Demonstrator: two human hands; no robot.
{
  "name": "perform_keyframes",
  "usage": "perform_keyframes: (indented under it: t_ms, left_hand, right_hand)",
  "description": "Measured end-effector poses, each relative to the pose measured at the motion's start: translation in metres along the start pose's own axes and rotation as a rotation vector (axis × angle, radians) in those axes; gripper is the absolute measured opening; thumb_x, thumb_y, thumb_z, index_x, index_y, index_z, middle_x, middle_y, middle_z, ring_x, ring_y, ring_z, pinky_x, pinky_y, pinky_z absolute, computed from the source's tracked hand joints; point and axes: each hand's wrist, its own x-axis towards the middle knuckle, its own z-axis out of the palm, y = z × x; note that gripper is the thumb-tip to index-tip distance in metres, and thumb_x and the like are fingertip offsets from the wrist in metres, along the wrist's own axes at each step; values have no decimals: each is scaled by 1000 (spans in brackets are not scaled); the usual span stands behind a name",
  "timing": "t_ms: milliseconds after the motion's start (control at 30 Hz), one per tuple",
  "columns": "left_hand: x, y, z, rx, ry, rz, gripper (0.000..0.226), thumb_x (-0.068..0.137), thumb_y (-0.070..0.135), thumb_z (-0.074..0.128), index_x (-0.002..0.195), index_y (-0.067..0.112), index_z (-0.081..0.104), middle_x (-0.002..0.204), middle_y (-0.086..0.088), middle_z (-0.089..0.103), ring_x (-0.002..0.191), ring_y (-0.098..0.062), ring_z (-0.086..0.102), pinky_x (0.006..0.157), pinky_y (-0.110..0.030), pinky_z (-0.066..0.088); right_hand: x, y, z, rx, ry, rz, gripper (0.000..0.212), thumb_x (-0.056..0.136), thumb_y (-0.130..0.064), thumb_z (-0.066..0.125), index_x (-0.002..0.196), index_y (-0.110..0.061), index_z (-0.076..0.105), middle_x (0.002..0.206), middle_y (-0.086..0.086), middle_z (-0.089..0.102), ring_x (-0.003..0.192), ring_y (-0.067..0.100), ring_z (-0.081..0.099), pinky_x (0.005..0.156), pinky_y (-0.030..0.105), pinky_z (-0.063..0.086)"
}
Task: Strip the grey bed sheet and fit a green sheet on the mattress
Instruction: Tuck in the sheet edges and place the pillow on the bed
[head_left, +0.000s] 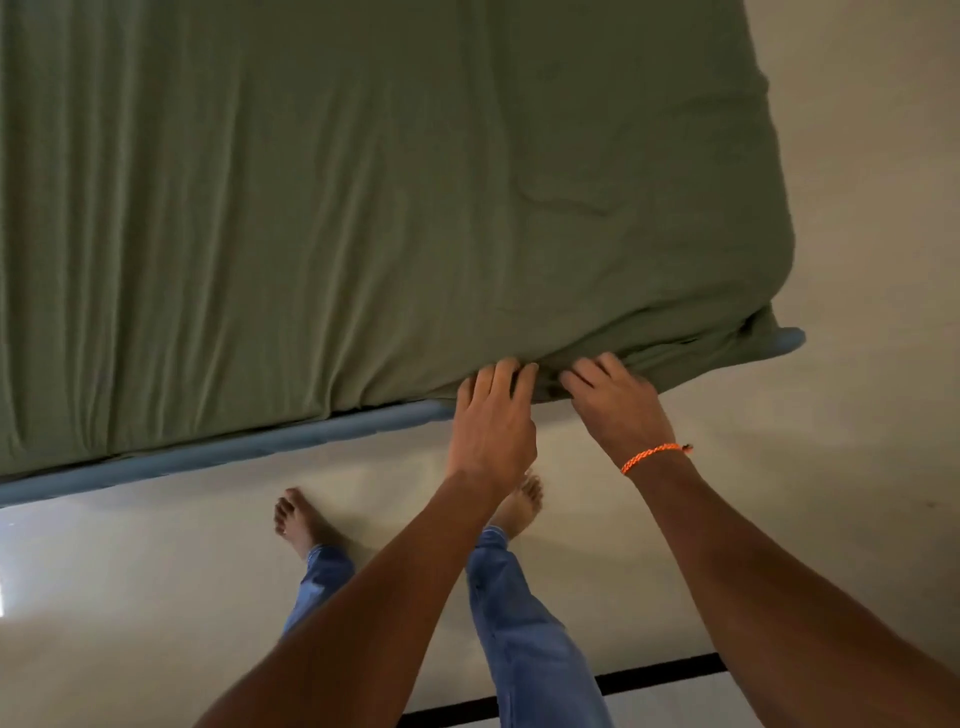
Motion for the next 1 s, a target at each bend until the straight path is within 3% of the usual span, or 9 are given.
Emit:
perform_keyframes:
  t_ms: [67, 233, 333, 400, 467, 567, 700, 800, 1000]
  left_hand:
    - [0, 9, 4, -5, 5, -22, 67, 86, 12, 68, 150, 15, 48, 144, -7, 51, 131, -27, 51, 113, -46, 44]
    - [-3, 22, 8, -73, -17, -89, 72, 88, 11, 62, 157, 8, 39, 150, -12, 48, 141, -28, 45, 122, -47, 37]
    - [-1, 24, 6, -100, -109, -95, 67, 94, 17, 58, 157, 7, 39, 155, -13, 48, 144, -28, 44, 126, -41, 30]
    - [5, 22, 4, -118, -159, -109, 65, 97, 22, 57, 158, 7, 38, 156, -14, 49, 144, -29, 44, 126, -38, 28]
    - [14, 20, 1, -121, -226, -114, 63, 100, 29, 55, 157, 9, 39, 153, -13, 52, 141, -29, 47, 122, -39, 32]
    - [34, 13, -1, -96, -353, -137, 60, 102, 46, 53, 152, 13, 44, 146, -12, 58, 134, -30, 54, 114, -42, 42]
    - [61, 5, 7, -77, -532, -158, 59, 102, 51, 52, 149, 16, 48, 147, -13, 59, 132, -32, 57, 113, -43, 44]
    - [71, 4, 10, -37, -605, -169, 61, 100, 53, 57, 148, 16, 49, 147, -11, 58, 134, -31, 56, 112, -42, 44]
    - [69, -12, 18, -21, -572, -106, 44, 102, 34, 55, 143, 19, 52, 139, -11, 63, 125, -30, 61, 105, -40, 48]
  right_hand:
    - [11, 13, -9, 36, 91, -18, 20, 85, -6, 74, 94, -20, 63, 91, 0, 56, 89, 23, 55, 47, 34, 43]
    - [37, 27, -19, 47, 158, -42, 19, 84, 0, 56, 93, -15, 61, 90, 4, 55, 87, 26, 52, 54, 35, 45]
    - [16, 23, -7, 59, 121, -6, 18, 82, 0, 61, 92, -14, 64, 86, 4, 57, 82, 25, 55, 53, 35, 47]
    - [2, 22, -6, 109, 49, 44, 20, 82, -4, 68, 100, -12, 68, 91, 6, 61, 84, 26, 58, 62, 36, 53]
    - [-6, 23, -10, 153, -48, 84, 30, 88, -19, 65, 116, -9, 69, 104, 7, 67, 94, 26, 63, 81, 38, 57]
    - [7, 24, -17, 182, -290, 126, 52, 91, -45, 62, 128, -9, 64, 119, 10, 70, 111, 28, 64, 104, 40, 48]
    - [45, 23, -18, 216, -605, 153, 58, 87, -61, 65, 123, -15, 65, 126, 8, 69, 119, 29, 62, 104, 37, 43]
    - [65, 28, -13, 249, -805, 179, 69, 79, -59, 79, 128, -13, 63, 131, 12, 64, 122, 32, 61, 102, 37, 47]
    - [71, 42, 5, 273, -786, 163, 49, 87, -39, 78, 125, -12, 63, 130, 15, 62, 121, 34, 59, 95, 38, 47]
